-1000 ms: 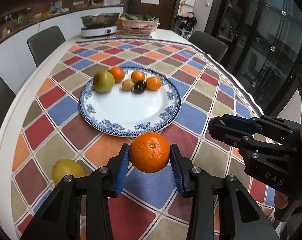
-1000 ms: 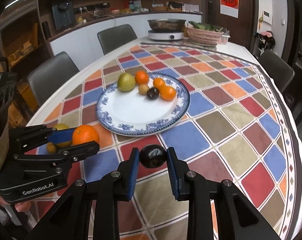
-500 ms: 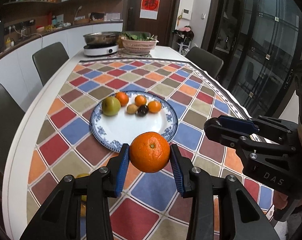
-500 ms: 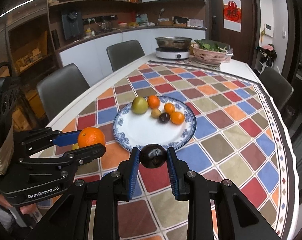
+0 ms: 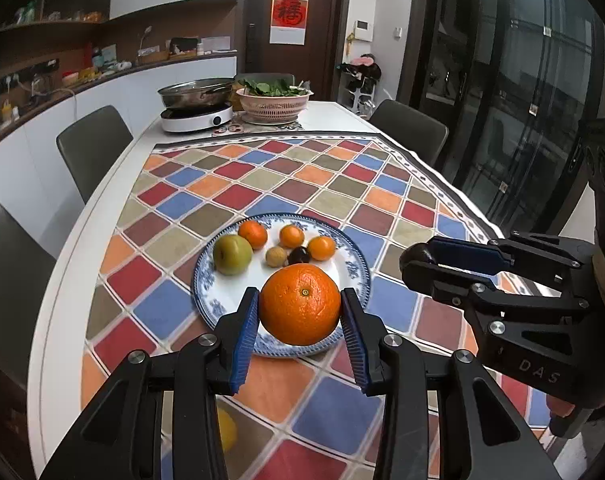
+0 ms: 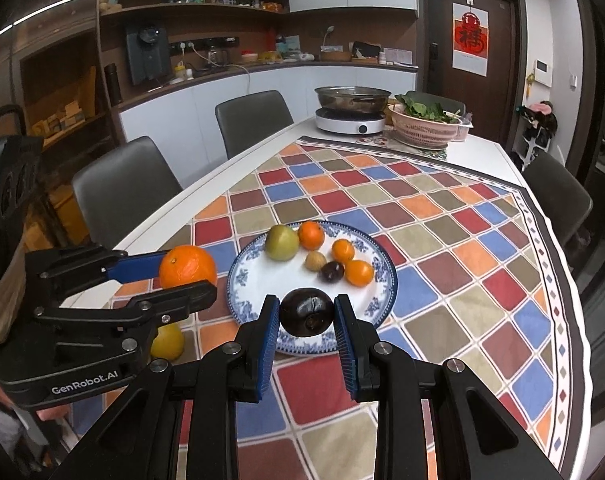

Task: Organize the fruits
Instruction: 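Carry the orange and the plum over the plate with both tools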

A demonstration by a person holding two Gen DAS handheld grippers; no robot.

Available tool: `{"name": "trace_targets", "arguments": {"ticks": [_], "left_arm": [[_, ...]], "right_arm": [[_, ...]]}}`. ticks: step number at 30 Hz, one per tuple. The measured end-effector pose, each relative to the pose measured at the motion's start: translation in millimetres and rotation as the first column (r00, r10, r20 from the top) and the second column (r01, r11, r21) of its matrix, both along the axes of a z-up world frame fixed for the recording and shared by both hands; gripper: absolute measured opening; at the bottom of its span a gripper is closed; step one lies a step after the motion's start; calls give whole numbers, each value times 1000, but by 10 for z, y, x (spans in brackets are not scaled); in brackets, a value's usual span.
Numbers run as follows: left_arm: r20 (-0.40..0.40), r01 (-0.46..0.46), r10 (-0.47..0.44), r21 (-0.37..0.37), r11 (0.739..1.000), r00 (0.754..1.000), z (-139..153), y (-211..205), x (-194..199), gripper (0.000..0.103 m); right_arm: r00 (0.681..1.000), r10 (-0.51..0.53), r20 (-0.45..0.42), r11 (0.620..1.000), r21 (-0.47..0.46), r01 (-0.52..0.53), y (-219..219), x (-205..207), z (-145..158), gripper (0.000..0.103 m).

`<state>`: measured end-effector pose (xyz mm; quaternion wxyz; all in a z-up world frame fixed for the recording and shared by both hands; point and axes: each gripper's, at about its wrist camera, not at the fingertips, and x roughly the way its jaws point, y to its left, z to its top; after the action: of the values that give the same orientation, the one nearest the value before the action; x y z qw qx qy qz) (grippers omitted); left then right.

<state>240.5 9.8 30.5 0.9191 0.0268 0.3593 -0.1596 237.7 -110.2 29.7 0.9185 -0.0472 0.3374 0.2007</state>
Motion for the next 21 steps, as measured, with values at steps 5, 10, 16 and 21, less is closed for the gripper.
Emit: {"name": "trace_targets", "arguments": {"ticks": [5,10,16,21], "left_arm": [[-16,26,-26,32,999,1000,-53,-8,220,40],[-46,56,-53,56,997,998,-172,-13,452,40],[-96,79,-72,76,994,993,-343,-10,749,40],[-143,99,-85,98,990,986,-515,-21,965,40]], "right_arm": [[1000,-4,-15,1000,-6,4,30,181,-53,29],[999,-14,-52,1000,-8,14,25,403,-179,29],[994,-23,-107,1000,-18,21,40,705,-390,29],[988,-29,-151,999,-31,24,55,926,-581,29]]}}
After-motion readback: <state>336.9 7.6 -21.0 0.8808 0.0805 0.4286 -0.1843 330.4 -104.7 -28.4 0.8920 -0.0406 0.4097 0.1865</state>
